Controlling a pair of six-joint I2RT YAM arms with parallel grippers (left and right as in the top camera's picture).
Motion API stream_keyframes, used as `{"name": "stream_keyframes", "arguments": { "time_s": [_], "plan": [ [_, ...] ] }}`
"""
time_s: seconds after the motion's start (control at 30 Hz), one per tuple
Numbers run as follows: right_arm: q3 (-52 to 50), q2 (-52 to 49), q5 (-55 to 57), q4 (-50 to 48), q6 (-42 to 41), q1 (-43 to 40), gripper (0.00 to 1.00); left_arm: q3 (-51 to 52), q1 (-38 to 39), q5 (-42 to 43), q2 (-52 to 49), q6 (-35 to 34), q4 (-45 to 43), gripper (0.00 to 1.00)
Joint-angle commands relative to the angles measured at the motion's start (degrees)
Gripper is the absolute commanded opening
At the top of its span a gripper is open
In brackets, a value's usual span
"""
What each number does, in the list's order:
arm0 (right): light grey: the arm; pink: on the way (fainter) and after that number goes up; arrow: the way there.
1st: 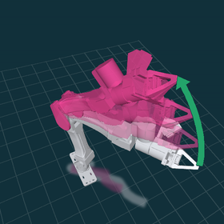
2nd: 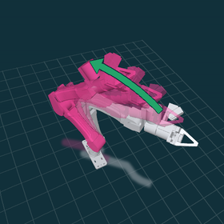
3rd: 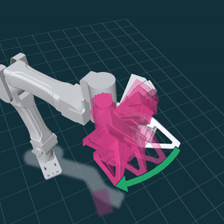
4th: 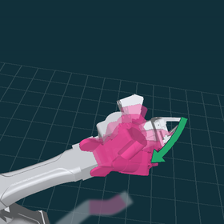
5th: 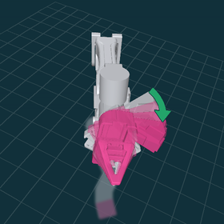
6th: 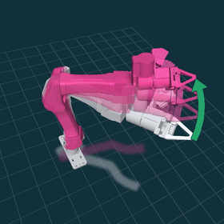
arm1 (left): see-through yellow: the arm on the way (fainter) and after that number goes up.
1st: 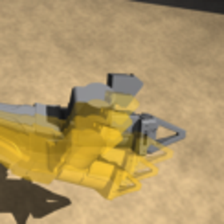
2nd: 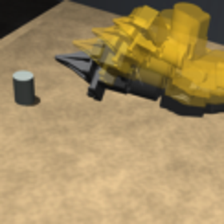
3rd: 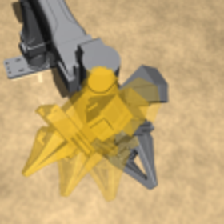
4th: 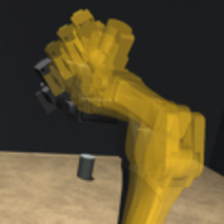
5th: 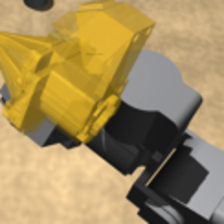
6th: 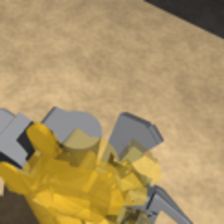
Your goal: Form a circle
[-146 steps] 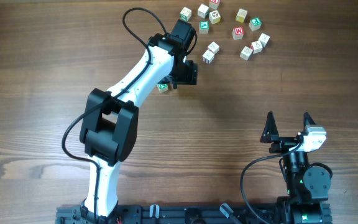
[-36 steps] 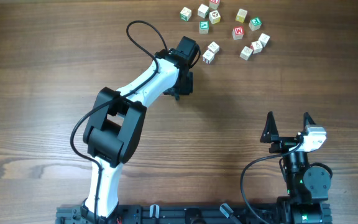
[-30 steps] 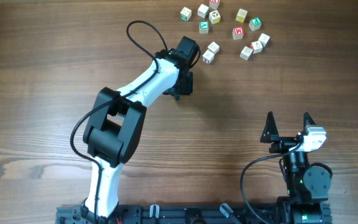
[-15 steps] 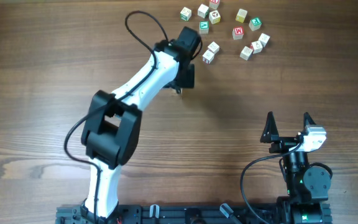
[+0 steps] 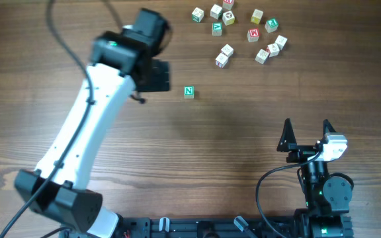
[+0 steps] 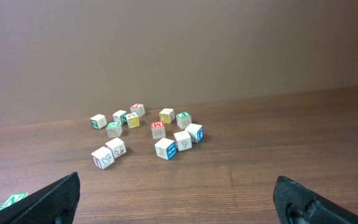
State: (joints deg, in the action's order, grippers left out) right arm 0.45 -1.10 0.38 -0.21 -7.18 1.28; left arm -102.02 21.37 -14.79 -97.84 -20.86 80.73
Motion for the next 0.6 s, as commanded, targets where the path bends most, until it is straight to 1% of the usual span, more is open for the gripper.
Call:
{"name": "stream_keyframes", "arguments": {
  "time_s": [0.0,0.07,0.17,0.27,0.4,0.47,0.53,0.57],
  "plan": [
    [-0.13,0.52,-0.72,-0.17,0.76,-0.24,1.0,-0.31,-6.84,-1.31,5.27,-5.27,5.33,1.0],
    [-0.13,0.52,-0.72,-0.17,0.79,-0.24,1.0,-0.2,-9.29,-1.31,8.02,-6.62,8.28,1.0],
    [-0.13,0.52,-0.72,-0.17,0.81,-0.24,1.0,1.11,-11.52,-1.14,14.16,-6.82,11.32,1.0],
    [-0.13,0.52,-0.72,-0.17,0.79,-0.24,1.0,6.03,-11.69,-1.14,22.43,-8.57,11.47,1.0],
    [-0.13,0.52,-0.72,-0.17,0.79,-0.24,1.0,17.42,-11.69,-1.79,36.33,-8.57,8.83,1.0],
    [-0.13,0.52,-0.72,-0.17,0.76,-0.24,1.0,21.11,-11.69,-1.79,41.66,-8.57,8.66,1.0],
    [-0.13,0.52,-0.61,-1.11,0.87,-0.24,1.0,22.58,-11.69,-1.77,45.44,-8.57,8.63,1.0],
    [-0.13,0.52,-0.76,-3.58,0.44,-0.24,1.0,22.69,-11.69,-1.79,46.9,-8.57,8.66,1.0]
  ]
}}
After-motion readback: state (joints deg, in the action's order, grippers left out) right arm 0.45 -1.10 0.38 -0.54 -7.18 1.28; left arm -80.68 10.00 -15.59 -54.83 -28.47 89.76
